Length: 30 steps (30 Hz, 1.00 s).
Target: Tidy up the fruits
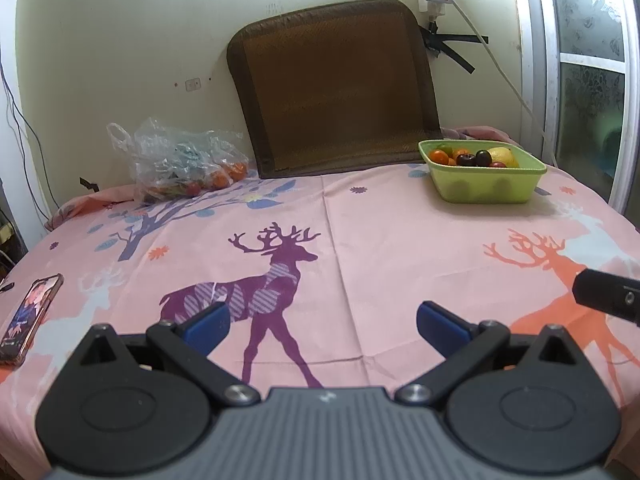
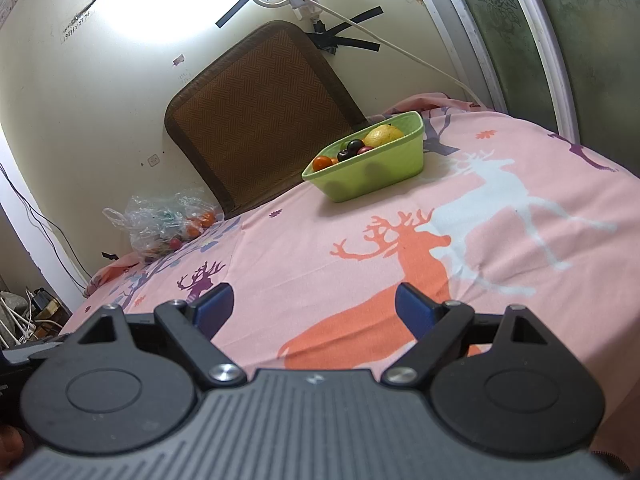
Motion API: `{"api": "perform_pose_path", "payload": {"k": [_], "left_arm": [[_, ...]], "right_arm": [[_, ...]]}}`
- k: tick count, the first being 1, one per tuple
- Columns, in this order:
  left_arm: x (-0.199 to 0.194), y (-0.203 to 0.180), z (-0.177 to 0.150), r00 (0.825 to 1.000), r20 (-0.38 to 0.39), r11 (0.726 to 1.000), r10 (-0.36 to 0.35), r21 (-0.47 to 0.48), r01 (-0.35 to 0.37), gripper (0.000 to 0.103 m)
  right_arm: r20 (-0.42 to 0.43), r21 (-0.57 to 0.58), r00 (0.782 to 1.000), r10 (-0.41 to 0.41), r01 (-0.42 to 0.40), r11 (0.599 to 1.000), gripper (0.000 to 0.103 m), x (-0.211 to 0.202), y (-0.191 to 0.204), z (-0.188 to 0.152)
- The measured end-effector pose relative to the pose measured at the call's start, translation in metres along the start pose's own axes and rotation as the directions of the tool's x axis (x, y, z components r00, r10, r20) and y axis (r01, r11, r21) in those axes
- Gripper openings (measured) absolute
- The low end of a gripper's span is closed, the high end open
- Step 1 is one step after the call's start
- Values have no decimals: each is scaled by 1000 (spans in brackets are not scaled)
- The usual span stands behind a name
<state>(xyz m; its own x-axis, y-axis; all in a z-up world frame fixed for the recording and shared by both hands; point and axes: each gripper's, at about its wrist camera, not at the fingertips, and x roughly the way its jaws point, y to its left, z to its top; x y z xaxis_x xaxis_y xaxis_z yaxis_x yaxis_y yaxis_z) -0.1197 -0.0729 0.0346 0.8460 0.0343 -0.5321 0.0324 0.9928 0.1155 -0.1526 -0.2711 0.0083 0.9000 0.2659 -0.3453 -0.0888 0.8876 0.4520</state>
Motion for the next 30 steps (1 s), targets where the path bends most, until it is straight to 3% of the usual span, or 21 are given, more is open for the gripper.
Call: {"api": "perform_pose_path", "payload": {"k": [30], "left_arm": [[6, -3, -5, 999, -51, 1000, 0, -10, -1, 103]], "right_arm": [[-3, 2, 1000, -1, 1, 1000, 90, 0, -1, 0]]}}
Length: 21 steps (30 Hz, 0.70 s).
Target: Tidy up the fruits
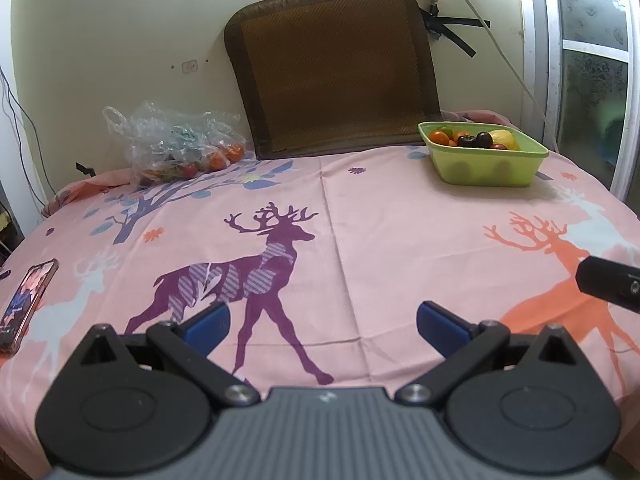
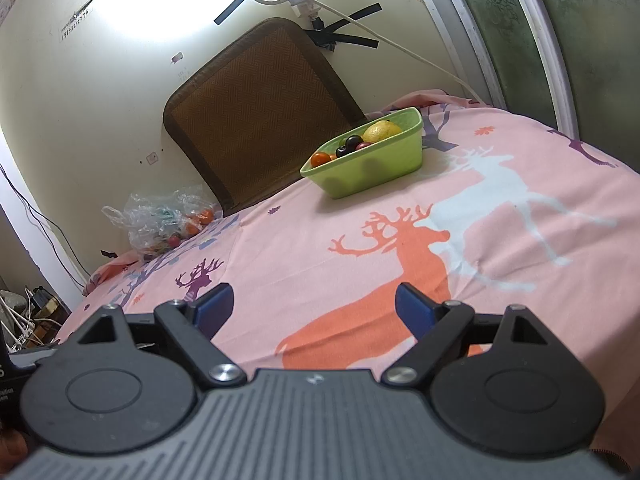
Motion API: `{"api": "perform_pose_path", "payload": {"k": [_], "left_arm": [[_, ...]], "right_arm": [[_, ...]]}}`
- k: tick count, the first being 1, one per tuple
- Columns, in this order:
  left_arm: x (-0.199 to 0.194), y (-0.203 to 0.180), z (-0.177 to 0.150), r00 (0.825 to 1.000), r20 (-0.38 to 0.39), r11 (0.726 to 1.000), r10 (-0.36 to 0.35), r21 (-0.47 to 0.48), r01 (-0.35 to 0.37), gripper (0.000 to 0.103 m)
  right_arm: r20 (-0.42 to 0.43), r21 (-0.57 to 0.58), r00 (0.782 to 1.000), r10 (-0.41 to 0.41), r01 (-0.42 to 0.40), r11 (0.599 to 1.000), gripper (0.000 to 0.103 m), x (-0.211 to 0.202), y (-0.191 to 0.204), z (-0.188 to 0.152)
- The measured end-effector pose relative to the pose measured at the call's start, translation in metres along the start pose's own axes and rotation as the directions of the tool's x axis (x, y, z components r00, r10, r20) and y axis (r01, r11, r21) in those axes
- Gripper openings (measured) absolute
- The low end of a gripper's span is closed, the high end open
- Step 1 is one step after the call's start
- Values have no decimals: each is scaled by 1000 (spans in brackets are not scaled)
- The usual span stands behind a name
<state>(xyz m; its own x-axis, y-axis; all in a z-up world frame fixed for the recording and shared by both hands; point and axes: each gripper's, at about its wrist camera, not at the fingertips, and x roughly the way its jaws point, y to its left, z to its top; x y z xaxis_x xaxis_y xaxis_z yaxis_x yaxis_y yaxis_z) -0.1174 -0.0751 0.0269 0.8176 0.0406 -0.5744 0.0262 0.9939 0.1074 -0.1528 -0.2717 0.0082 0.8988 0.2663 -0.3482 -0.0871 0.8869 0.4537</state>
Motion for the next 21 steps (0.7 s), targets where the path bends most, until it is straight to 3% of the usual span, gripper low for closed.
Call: {"api": "perform_pose_path", "payload": {"k": [21], "left_arm": [[3, 0, -1, 1000, -22, 1000, -7, -11, 7, 103]], "right_arm": [[-1, 0, 1000, -1, 1, 1000, 90, 0, 0, 0]]}}
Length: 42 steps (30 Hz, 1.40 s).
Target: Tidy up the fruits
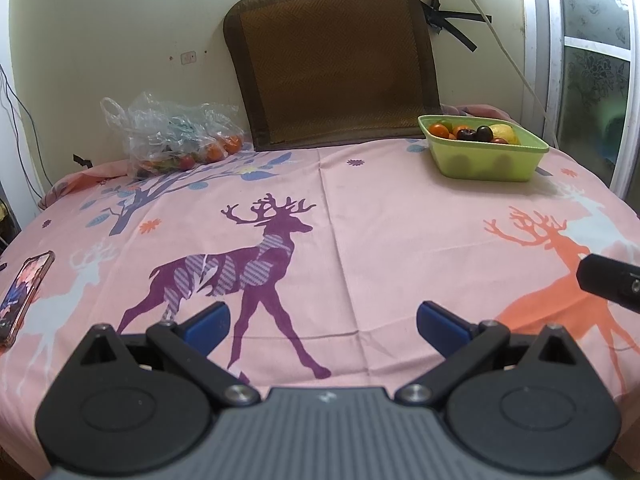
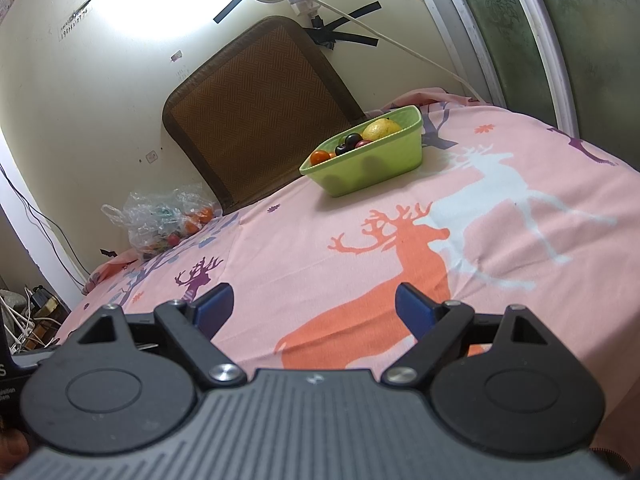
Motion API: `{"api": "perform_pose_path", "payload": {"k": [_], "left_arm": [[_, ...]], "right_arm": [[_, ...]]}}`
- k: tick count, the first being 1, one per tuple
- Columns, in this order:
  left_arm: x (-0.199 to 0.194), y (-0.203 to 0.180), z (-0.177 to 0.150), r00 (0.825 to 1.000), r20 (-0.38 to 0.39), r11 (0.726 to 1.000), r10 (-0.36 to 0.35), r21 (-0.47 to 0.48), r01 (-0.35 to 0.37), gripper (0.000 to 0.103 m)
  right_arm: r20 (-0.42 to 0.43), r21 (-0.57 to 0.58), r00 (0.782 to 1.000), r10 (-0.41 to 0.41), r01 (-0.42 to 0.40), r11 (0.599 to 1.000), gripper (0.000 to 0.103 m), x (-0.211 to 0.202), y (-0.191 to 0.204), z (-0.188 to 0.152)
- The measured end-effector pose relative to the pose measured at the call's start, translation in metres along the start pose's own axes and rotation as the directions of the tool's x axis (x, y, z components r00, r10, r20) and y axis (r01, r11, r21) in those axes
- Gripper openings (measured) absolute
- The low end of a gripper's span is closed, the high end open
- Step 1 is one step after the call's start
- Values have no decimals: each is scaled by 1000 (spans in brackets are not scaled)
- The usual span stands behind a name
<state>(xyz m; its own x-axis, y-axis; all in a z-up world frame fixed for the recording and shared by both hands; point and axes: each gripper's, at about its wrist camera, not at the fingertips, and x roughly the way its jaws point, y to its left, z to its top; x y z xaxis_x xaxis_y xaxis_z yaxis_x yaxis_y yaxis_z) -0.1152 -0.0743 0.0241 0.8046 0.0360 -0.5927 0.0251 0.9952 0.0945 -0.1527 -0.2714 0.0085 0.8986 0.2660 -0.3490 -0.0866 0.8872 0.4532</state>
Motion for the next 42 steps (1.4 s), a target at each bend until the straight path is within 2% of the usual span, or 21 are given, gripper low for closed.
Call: {"api": "perform_pose_path", "payload": {"k": [22, 34, 42], "left_arm": [[0, -1, 1, 1000, -5, 1000, 0, 4, 0, 103], [-11, -8, 1, 997, 73, 999, 9, 47, -12, 103], [-11, -9, 0, 998, 67, 998, -8, 56, 4, 103]], "right_arm": [[2, -2, 1000, -2, 2, 1000, 90, 0, 1, -1], [4, -2, 1000, -3, 4, 1000, 90, 0, 1, -2], [6, -1, 1000, -4, 4, 1000, 90, 0, 0, -2]]}}
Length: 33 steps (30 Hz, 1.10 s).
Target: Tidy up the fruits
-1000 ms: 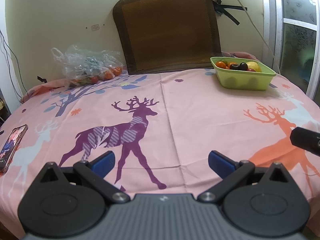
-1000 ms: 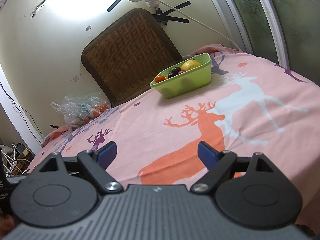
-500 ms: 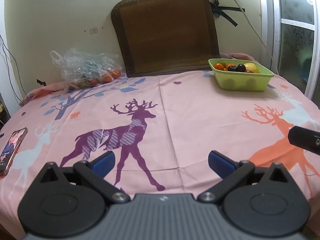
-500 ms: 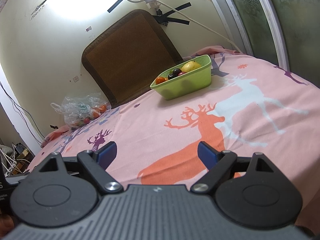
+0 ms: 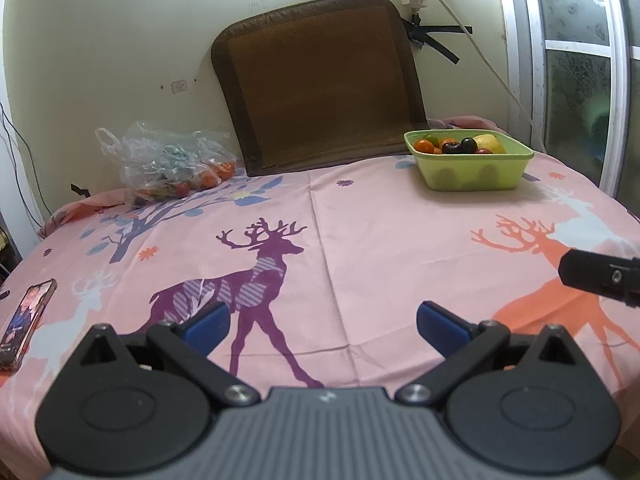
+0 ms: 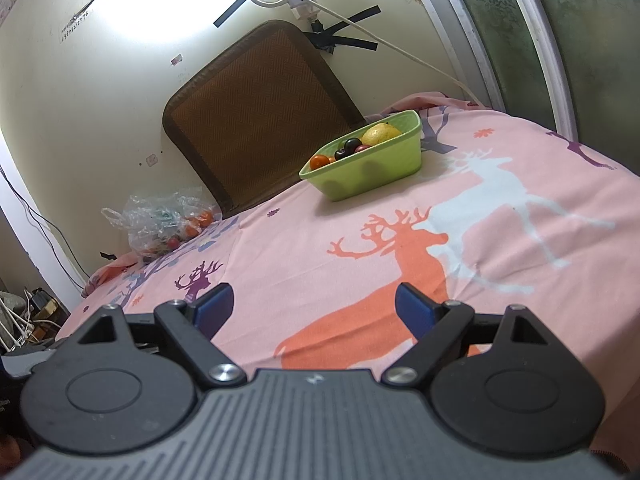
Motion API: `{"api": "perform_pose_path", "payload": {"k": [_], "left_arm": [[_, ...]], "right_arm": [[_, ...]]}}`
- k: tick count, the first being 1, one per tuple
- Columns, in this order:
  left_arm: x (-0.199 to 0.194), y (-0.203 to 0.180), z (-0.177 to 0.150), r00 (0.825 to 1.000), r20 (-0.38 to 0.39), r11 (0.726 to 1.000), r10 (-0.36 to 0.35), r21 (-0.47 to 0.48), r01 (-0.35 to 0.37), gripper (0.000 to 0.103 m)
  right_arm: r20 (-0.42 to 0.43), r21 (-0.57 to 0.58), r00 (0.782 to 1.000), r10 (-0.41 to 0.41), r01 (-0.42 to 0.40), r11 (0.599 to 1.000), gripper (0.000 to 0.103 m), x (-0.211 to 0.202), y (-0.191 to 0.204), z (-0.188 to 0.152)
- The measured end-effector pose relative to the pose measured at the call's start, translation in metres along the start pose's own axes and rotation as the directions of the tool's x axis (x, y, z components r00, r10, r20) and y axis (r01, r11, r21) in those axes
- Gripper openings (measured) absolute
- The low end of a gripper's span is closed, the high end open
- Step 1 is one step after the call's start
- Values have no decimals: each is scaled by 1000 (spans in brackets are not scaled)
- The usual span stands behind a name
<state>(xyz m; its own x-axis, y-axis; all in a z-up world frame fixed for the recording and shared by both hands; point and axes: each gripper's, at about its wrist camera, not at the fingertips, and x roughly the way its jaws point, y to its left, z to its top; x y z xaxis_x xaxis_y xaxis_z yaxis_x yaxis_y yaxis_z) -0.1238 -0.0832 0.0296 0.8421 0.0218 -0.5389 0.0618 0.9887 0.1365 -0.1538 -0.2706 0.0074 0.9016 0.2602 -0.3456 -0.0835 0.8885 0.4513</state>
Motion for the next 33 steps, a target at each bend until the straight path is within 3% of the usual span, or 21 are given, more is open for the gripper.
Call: {"api": "perform_pose_path", "payload": {"k": [33], "left_arm": [[2, -5, -3, 1000, -11, 999, 12, 37, -12, 103]], "right_arm": [[0, 0, 1000, 0, 0, 1000, 90, -1, -1, 1]]}}
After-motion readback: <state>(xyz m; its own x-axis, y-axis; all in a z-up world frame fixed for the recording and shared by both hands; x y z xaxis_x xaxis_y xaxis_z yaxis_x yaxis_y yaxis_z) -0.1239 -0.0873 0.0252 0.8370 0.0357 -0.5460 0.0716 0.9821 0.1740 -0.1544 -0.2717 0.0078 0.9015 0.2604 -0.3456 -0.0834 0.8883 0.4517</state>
